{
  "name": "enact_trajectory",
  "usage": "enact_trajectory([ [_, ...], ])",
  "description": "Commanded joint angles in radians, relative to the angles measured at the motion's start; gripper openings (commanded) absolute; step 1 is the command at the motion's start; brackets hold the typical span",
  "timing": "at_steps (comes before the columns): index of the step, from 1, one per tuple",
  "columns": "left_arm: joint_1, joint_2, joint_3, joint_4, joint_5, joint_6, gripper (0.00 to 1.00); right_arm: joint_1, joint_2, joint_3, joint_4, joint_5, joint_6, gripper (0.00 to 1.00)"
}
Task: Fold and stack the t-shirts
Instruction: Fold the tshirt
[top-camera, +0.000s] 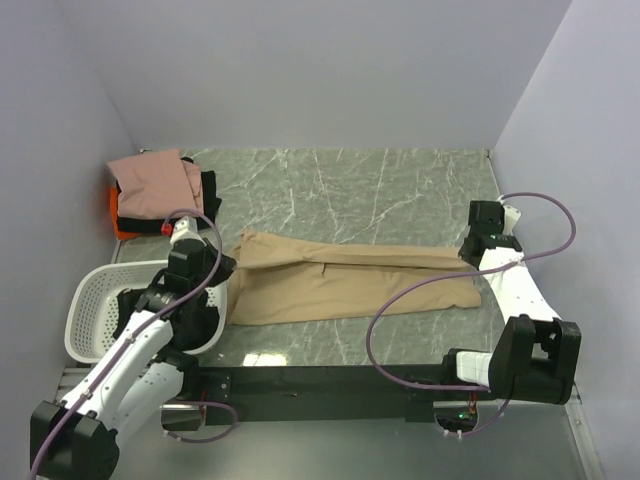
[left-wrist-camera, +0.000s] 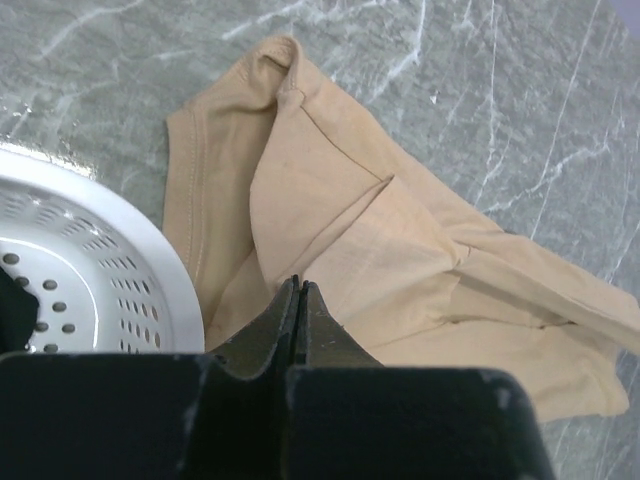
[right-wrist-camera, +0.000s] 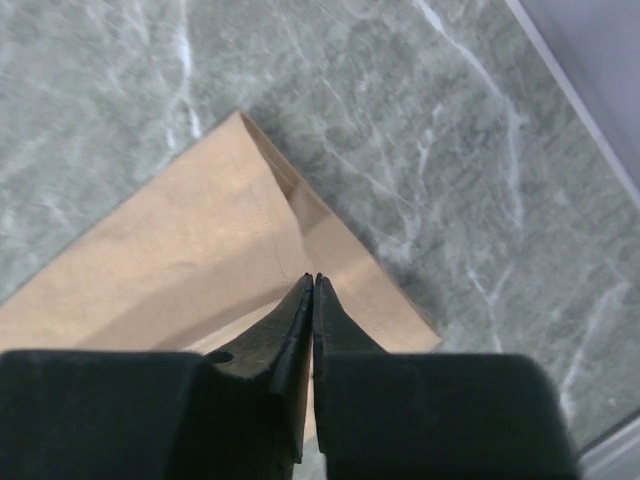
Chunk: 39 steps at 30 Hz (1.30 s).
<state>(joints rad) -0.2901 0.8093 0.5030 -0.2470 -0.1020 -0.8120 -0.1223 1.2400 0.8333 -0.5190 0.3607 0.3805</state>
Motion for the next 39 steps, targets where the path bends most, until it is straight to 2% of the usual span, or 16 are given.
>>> enact_trajectory([
  [1,-0.027,-0.038,0.0,-0.047,-0.038,-0.03,0.04,-0.005,-0.005,-0.014,-0.003,0.061,0.023,0.1],
  [3,-0.035,-0.051,0.008,-0.087,-0.057,-0.05,0.13,-0.005,-0.008,-0.016,-0.004,0.081,0.031,0.23],
  [4,-0.043,-0.059,0.012,-0.118,-0.064,-0.053,0.15,-0.002,-0.011,-0.017,-0.006,0.092,0.037,0.38],
  [5,-0.046,-0.082,0.014,-0.132,-0.073,-0.062,0.21,-0.005,-0.017,-0.022,-0.004,0.118,0.043,0.45],
  [7,-0.049,-0.11,0.02,-0.153,-0.076,-0.073,0.27,-0.005,-0.043,-0.023,-0.009,0.144,0.052,0.59],
  [9,-0.049,-0.143,0.04,-0.19,-0.087,-0.079,0.33,-0.004,-0.089,-0.02,-0.015,0.172,0.058,0.64],
  [12,-0.05,-0.162,0.061,-0.187,-0.088,-0.062,0.36,-0.004,-0.18,-0.022,0.005,0.111,0.049,0.65],
  [15,-0.05,-0.105,0.083,-0.123,-0.071,-0.042,0.36,0.006,-0.253,-0.036,0.062,-0.046,0.023,0.7],
  [19,-0.086,0.034,0.12,-0.031,-0.093,-0.03,0.37,0.081,-0.26,-0.053,0.14,-0.207,0.04,0.71],
  [20,-0.096,0.097,0.127,-0.011,-0.103,-0.02,0.37,0.155,-0.248,-0.043,0.161,-0.213,0.043,0.71],
  [28,-0.13,0.355,0.245,0.084,-0.152,0.022,0.38,0.522,0.083,0.098,0.304,-0.348,0.095,0.7],
  [31,-0.123,0.444,0.279,0.078,-0.2,0.036,0.38,0.647,0.234,0.211,0.335,-0.405,0.092,0.69],
  [33,-0.106,0.476,0.282,0.104,-0.179,0.043,0.39,0.729,0.344,0.305,0.346,-0.431,0.08,0.68],
  [39,-0.046,0.579,0.295,0.198,-0.079,0.048,0.38,0.828,0.591,0.526,0.376,-0.512,0.066,0.65],
])
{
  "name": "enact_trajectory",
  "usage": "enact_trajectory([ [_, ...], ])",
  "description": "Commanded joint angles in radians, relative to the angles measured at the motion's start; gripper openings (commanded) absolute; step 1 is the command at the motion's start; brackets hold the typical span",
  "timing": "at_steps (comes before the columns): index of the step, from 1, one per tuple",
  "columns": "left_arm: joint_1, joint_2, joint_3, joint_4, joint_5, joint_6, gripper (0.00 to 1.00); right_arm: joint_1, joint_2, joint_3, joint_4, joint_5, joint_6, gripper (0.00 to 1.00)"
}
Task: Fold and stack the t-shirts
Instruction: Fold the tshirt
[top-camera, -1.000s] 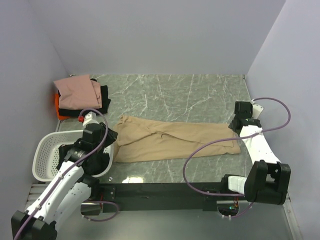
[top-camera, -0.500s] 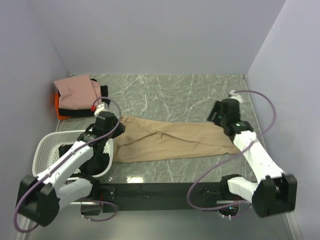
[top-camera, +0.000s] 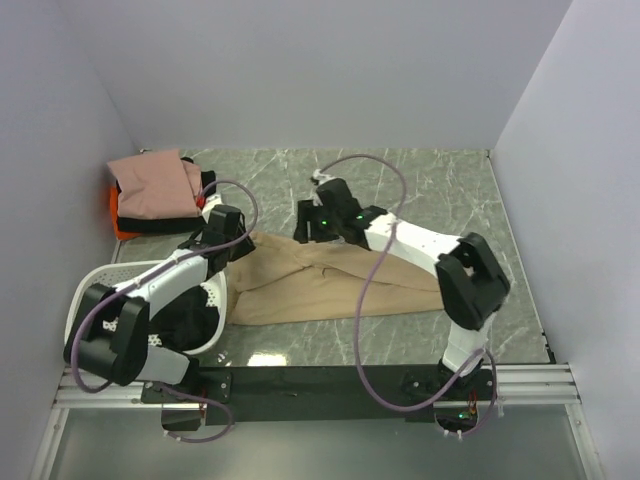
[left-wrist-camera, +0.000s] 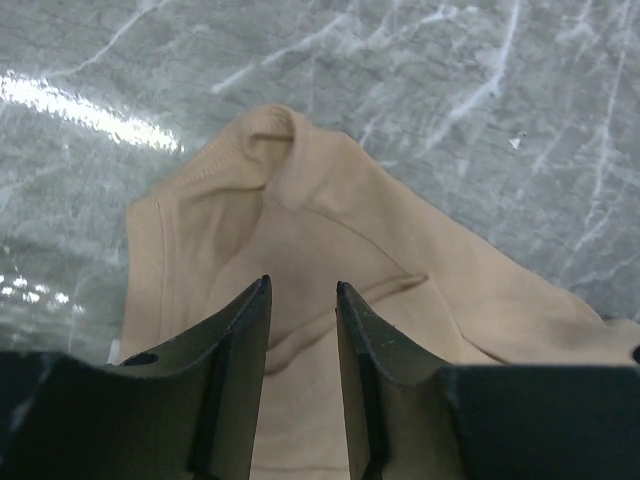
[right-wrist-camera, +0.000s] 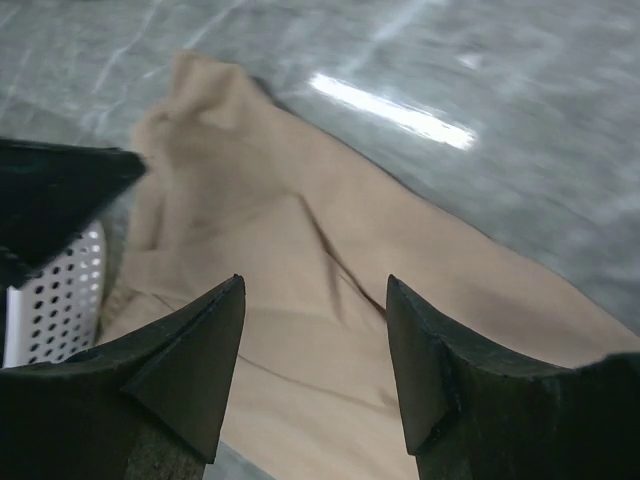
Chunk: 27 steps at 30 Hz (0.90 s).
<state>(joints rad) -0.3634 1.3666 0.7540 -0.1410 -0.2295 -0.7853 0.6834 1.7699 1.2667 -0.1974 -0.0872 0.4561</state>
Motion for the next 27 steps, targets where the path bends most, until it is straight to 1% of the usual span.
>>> enact_trajectory([
  [1,0.047,0.049,0.047,0.102,0.077,0.02,0.38,0.03,0.086,0.115,0.055,-0.072,-0.013,0.65],
  [4,0.07,0.104,0.064,0.132,0.114,0.017,0.38,0.062,0.163,0.201,0.041,-0.089,-0.016,0.62],
  [7,0.084,0.159,0.088,0.162,0.142,0.017,0.38,0.076,0.21,0.229,0.038,-0.095,-0.017,0.58],
  [13,0.103,0.242,0.133,0.159,0.154,0.023,0.37,0.093,0.263,0.249,0.026,-0.089,-0.025,0.52],
  [27,0.126,0.249,0.114,0.153,0.145,0.035,0.37,0.104,0.344,0.278,0.013,-0.085,-0.053,0.5],
])
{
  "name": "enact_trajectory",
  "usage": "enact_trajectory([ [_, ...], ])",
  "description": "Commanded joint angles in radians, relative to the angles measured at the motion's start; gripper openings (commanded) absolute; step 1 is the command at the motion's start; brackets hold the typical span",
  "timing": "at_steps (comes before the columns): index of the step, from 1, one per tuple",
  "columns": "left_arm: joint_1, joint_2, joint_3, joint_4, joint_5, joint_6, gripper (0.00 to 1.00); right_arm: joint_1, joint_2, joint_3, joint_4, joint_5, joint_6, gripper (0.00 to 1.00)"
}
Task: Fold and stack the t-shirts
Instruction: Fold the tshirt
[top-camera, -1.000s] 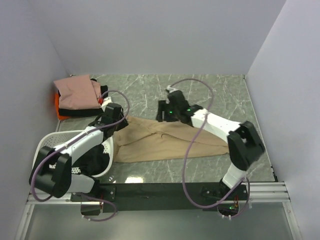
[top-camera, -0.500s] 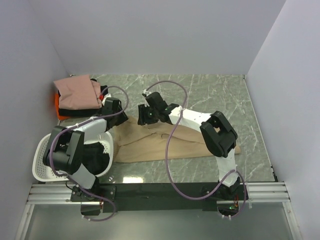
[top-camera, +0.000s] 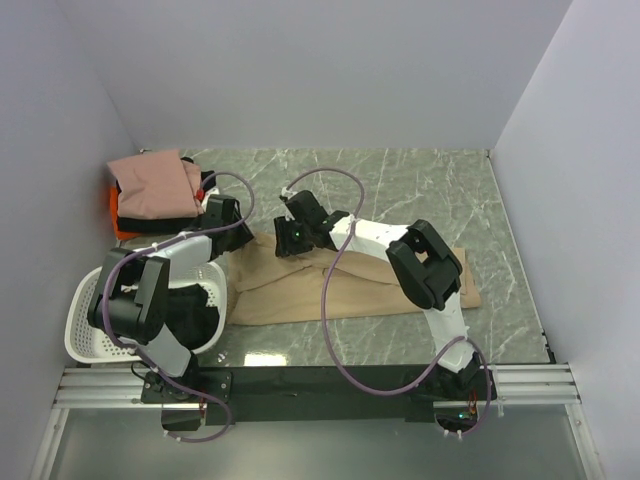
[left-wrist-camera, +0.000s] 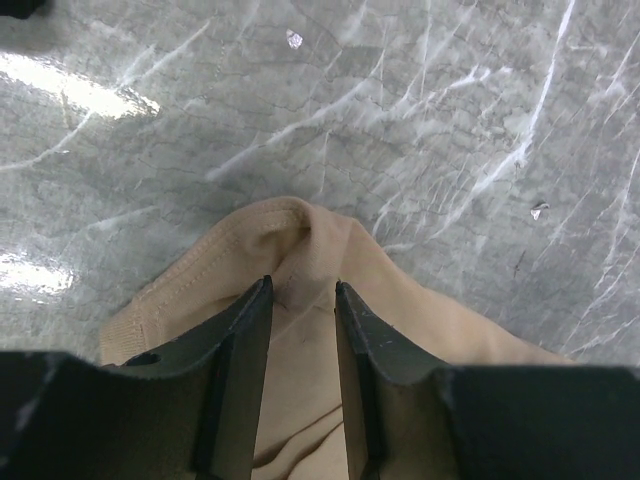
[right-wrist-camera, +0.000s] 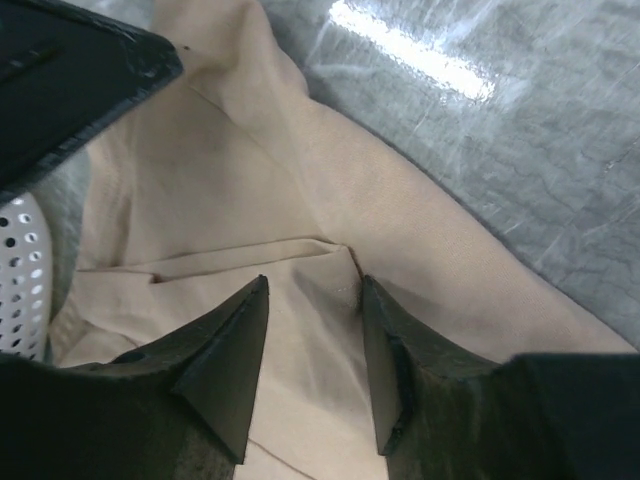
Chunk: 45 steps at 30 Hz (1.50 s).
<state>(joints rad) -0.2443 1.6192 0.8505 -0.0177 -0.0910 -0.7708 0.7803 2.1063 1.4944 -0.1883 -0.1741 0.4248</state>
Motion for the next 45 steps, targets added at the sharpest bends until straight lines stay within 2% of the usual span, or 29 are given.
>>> enact_trajectory([
  [1,0.01,-0.004,0.018,0.03,0.007,0.019,0.37,0.01,0.009,0.049,0.003,-0.004,-0.023,0.48],
  [5,0.017,-0.007,0.018,0.03,0.013,0.022,0.37,0.013,0.004,0.038,0.01,-0.036,-0.027,0.29],
  [8,0.023,-0.012,0.012,0.028,0.014,0.022,0.37,0.013,0.003,0.03,0.012,-0.042,-0.029,0.19],
  [11,0.027,-0.021,0.009,0.03,0.016,0.025,0.37,0.016,-0.029,-0.003,0.036,-0.042,-0.031,0.0],
  [22,0.028,-0.028,-0.002,0.033,0.025,0.022,0.37,0.051,-0.192,-0.227,0.138,-0.051,-0.043,0.0],
  [31,0.028,-0.036,0.001,0.027,0.025,0.024,0.37,0.099,-0.247,-0.309,0.148,-0.034,-0.064,0.03],
  [43,0.028,-0.061,-0.001,0.021,0.019,0.031,0.37,0.134,-0.36,-0.437,0.11,0.077,-0.066,0.14],
  [45,0.028,-0.059,0.002,0.021,0.017,0.033,0.37,0.135,-0.384,-0.462,0.101,0.1,-0.069,0.2],
])
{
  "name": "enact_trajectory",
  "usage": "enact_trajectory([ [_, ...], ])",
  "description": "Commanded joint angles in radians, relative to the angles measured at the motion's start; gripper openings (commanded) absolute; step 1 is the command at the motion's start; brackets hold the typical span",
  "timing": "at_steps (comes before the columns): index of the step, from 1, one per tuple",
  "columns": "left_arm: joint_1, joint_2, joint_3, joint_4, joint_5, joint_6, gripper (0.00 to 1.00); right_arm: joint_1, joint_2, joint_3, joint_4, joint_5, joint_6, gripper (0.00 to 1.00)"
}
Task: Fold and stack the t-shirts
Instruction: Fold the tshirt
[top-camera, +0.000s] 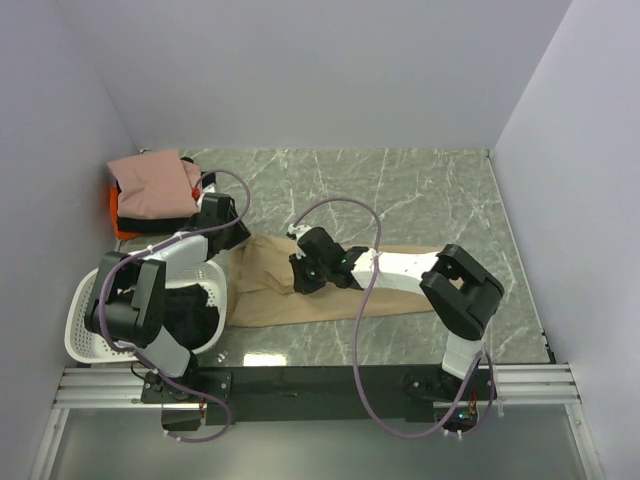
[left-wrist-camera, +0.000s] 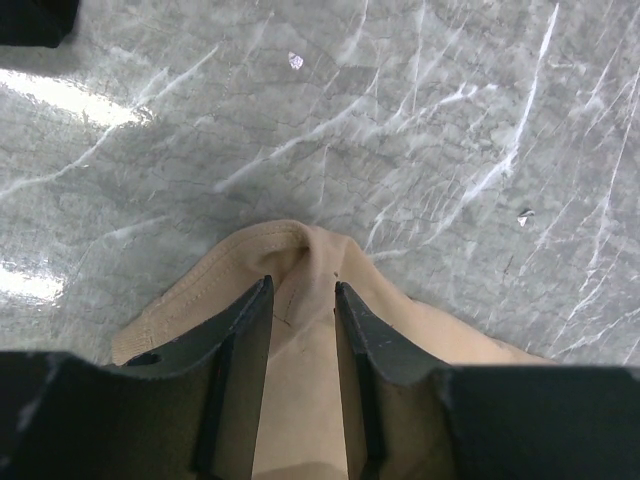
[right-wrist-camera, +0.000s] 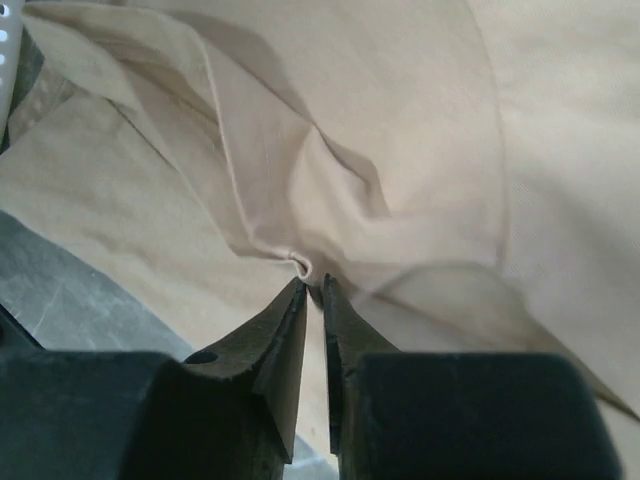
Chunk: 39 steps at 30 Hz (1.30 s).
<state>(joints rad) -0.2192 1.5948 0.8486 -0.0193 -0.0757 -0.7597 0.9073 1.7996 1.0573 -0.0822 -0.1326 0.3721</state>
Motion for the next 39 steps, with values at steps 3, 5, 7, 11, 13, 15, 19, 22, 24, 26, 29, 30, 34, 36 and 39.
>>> enact_trajectory([
  [3,0.003,-0.038,0.003,0.022,0.001,0.02,0.37,0.008,-0.13,-0.06,-0.025,0.071,-0.021,0.28],
  [5,0.001,-0.039,0.001,0.022,-0.002,0.02,0.37,0.008,-0.17,-0.078,-0.034,0.076,-0.025,0.32],
  [7,0.003,-0.044,0.0,0.022,-0.007,0.019,0.37,0.008,-0.213,-0.108,-0.037,0.088,-0.027,0.36],
  [11,0.0,-0.068,-0.017,0.022,-0.003,0.014,0.37,0.008,-0.267,-0.132,-0.044,0.131,-0.03,0.41],
  [13,-0.003,-0.084,-0.02,0.024,-0.002,0.014,0.37,0.008,-0.284,-0.128,-0.031,0.154,-0.029,0.42],
  [15,-0.006,-0.093,-0.022,0.022,-0.003,0.017,0.37,0.005,-0.276,-0.102,-0.024,0.177,-0.024,0.43],
  [19,-0.008,-0.113,-0.036,0.024,0.017,0.017,0.37,0.007,-0.211,-0.007,-0.033,0.202,-0.035,0.44],
  [22,-0.009,-0.127,-0.049,0.024,0.027,0.023,0.37,0.007,-0.134,0.082,-0.028,0.203,-0.035,0.44],
  [24,-0.009,-0.139,-0.057,0.024,0.033,0.025,0.37,0.007,-0.068,0.15,-0.024,0.208,-0.032,0.44],
  [26,-0.009,-0.148,-0.062,0.022,0.037,0.026,0.37,0.005,-0.019,0.225,-0.027,0.209,-0.024,0.44],
  [29,-0.009,-0.148,-0.063,0.025,0.048,0.028,0.37,0.008,0.079,0.312,-0.03,0.203,-0.015,0.44],
  [30,-0.009,-0.147,-0.063,0.028,0.053,0.028,0.37,0.008,0.125,0.332,-0.031,0.197,-0.013,0.44],
  [34,-0.011,-0.147,-0.063,0.027,0.056,0.03,0.37,0.011,0.21,0.398,-0.06,0.197,0.002,0.44],
  [36,-0.009,-0.154,-0.068,0.028,0.054,0.031,0.37,0.024,0.227,0.386,-0.057,0.205,0.005,0.44],
  [39,-0.009,-0.159,-0.071,0.03,0.054,0.031,0.37,0.038,0.236,0.356,-0.036,0.202,0.017,0.44],
])
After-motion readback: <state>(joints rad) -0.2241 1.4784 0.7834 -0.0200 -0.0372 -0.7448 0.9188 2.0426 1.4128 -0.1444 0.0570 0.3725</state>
